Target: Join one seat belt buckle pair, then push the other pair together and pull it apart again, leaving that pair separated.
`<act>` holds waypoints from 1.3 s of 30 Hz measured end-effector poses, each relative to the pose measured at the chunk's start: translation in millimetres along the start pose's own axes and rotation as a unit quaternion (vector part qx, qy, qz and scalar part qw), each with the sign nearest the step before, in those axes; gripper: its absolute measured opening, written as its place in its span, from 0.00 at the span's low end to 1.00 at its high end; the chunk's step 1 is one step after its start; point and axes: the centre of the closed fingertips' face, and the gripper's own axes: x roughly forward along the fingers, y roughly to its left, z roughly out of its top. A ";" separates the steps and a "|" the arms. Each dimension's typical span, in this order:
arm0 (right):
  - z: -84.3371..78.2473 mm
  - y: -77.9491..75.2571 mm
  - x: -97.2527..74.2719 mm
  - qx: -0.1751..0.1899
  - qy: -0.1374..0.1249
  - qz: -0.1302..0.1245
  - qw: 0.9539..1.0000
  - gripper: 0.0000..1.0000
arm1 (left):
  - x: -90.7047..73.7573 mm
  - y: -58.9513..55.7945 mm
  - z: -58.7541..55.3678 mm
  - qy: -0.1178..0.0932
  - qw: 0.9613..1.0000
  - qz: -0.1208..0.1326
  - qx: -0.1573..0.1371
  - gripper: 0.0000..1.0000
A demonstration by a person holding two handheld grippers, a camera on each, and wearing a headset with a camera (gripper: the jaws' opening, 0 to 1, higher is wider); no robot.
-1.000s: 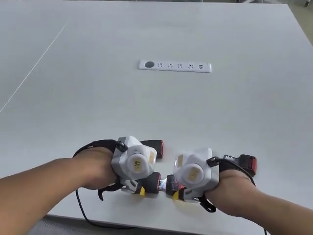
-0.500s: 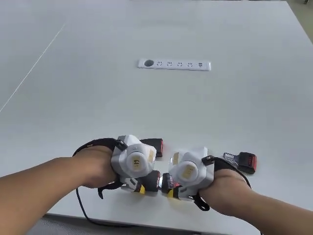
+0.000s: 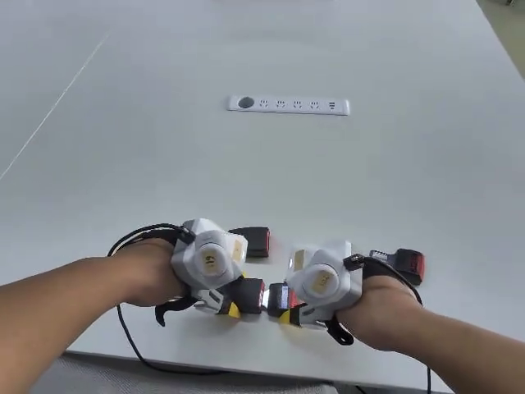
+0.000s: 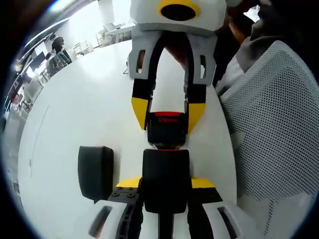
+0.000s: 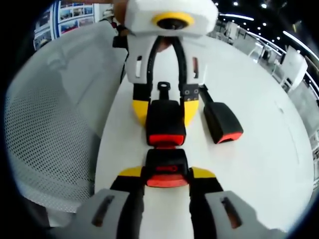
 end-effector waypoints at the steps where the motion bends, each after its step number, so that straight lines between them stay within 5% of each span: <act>1: 0.3 -0.4 0.1 0.000 0.000 0.000 1.000 0.33 | -0.3 -0.1 0.2 -0.001 1.000 0.002 -0.001 0.34; 20: 1.0 -0.9 0.4 -0.006 -0.004 -0.006 1.000 0.35 | -0.8 -0.6 1.4 -0.011 1.000 0.001 -0.012 0.35; 32: 2.7 -5.3 -1.8 -0.011 -0.009 -0.018 1.000 0.36 | -1.6 1.0 1.9 -0.034 0.999 0.009 -0.034 0.37; 36: 14.3 -8.4 -10.9 0.005 -0.032 -0.022 0.999 0.36 | -3.6 2.5 0.5 -0.035 0.998 0.014 -0.041 0.37; 39: 17.0 -7.5 -14.6 0.005 -0.033 -0.017 0.999 0.36 | -11.5 4.6 9.0 -0.053 0.997 0.025 -0.045 0.37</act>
